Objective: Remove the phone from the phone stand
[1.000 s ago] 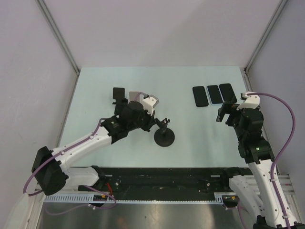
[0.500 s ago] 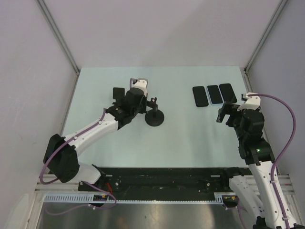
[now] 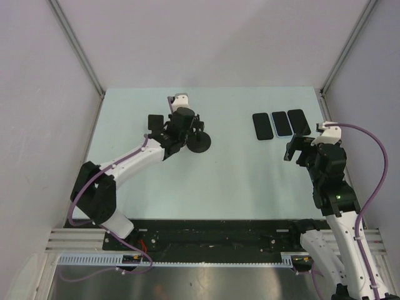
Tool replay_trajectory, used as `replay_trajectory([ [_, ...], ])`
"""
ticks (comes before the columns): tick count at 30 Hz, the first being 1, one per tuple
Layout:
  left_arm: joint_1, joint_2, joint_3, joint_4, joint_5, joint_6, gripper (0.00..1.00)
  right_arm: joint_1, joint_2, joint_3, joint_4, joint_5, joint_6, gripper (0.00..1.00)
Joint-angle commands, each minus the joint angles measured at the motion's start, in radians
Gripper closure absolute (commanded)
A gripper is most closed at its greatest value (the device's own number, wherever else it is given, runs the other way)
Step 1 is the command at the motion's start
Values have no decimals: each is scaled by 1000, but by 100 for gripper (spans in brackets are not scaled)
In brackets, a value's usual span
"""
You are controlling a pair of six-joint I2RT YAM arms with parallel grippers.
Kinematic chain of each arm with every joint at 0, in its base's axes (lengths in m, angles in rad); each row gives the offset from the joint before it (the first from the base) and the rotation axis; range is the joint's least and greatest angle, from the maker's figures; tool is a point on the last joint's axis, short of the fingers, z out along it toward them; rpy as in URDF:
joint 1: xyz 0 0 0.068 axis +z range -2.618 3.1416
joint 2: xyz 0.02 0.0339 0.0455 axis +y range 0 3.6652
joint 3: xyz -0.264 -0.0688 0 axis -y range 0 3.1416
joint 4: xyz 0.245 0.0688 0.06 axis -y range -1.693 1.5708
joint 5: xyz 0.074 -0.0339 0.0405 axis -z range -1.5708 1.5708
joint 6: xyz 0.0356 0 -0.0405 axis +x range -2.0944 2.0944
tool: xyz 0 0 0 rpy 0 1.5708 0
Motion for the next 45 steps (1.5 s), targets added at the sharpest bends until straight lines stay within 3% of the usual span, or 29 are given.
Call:
replay_trajectory([
  [1, 4, 7, 67, 76, -99, -101, 100, -4, -10, 1, 23, -1, 2, 0],
  [8, 3, 13, 65, 74, -77, -84, 96, -4, -10, 1, 23, -4, 4, 0],
  [9, 4, 11, 62, 76, -66, -80, 92, -4, -10, 1, 23, -6, 4, 0],
  [10, 3, 13, 62, 76, -57, -75, 77, -4, -10, 1, 23, -4, 2, 0],
  [13, 3, 10, 70, 76, -38, -55, 48, -4, -12, 1, 21, -6, 2, 0],
  [16, 3, -12, 69, 76, -30, -38, 33, -3, -13, 1, 21, -1, 2, 0],
  [28, 12, -225, 30, 76, -76, 81, 3, 6, -33, 0, 24, 17, 4, 0],
  [38, 170, -551, -105, 74, -20, 158, 0, 23, -122, 1, 29, 123, 16, 0],
  [45, 184, -852, -255, 79, -193, 316, 0, 28, -254, 0, 40, 262, -7, 0],
])
